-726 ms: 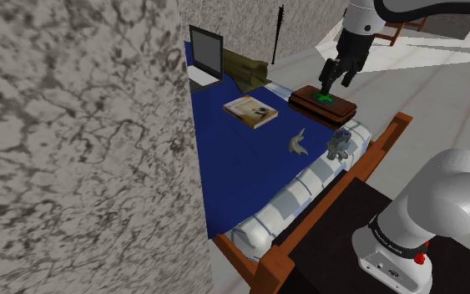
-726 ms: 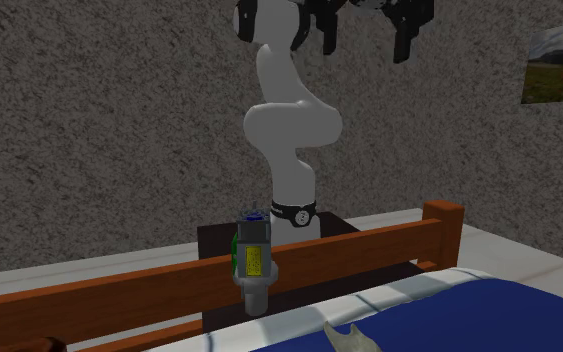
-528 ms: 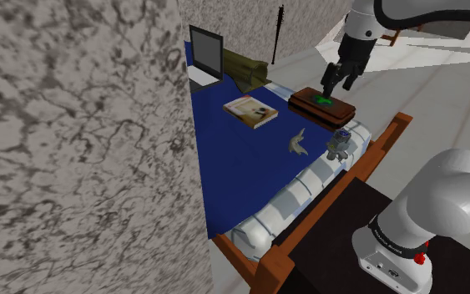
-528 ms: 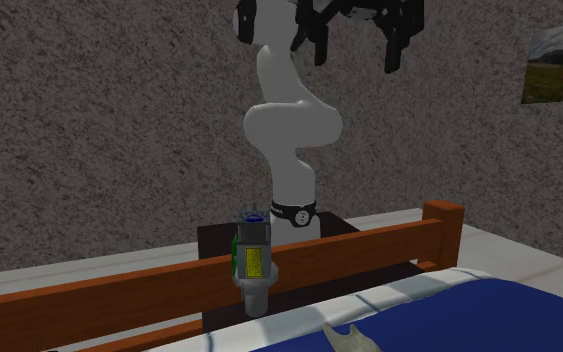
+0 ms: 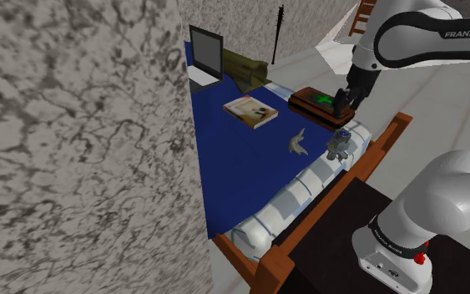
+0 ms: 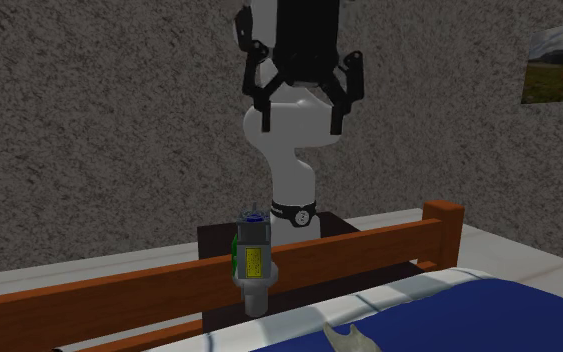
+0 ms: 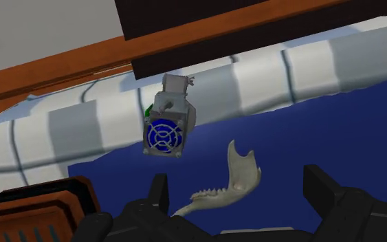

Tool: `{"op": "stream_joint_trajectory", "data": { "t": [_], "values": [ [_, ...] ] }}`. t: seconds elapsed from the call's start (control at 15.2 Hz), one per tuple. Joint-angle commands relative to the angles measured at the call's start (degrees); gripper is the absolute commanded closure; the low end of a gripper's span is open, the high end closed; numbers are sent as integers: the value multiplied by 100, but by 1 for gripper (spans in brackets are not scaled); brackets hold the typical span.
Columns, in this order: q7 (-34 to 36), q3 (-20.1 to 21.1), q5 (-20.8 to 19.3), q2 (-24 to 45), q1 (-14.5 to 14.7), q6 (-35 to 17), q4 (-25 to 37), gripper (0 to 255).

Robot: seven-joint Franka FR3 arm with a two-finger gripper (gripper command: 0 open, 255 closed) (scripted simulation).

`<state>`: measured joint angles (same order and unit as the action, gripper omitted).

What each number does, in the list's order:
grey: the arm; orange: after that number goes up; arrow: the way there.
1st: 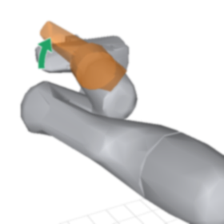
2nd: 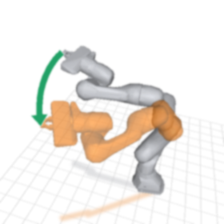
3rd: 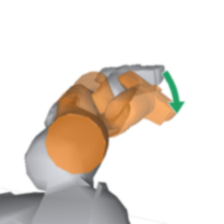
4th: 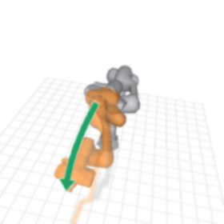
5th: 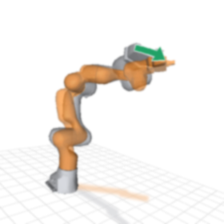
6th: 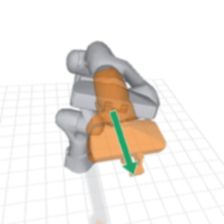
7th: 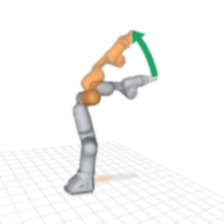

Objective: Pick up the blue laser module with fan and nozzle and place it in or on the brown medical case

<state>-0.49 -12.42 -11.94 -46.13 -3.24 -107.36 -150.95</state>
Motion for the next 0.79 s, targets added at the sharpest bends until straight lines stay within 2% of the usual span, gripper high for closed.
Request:
{"op": "stream_joint_trajectory", "data": {
  "t": [0.0, 0.4, 0.73],
  "values": [
    [-139, -191, -153, -28, -123, -262, -311, 0],
    [-624, -871, -694, 198, -566, -1097, -978, 0],
    [-638, -1013, -820, 418, -618, -1546, -1212, 0]
  ]
}}
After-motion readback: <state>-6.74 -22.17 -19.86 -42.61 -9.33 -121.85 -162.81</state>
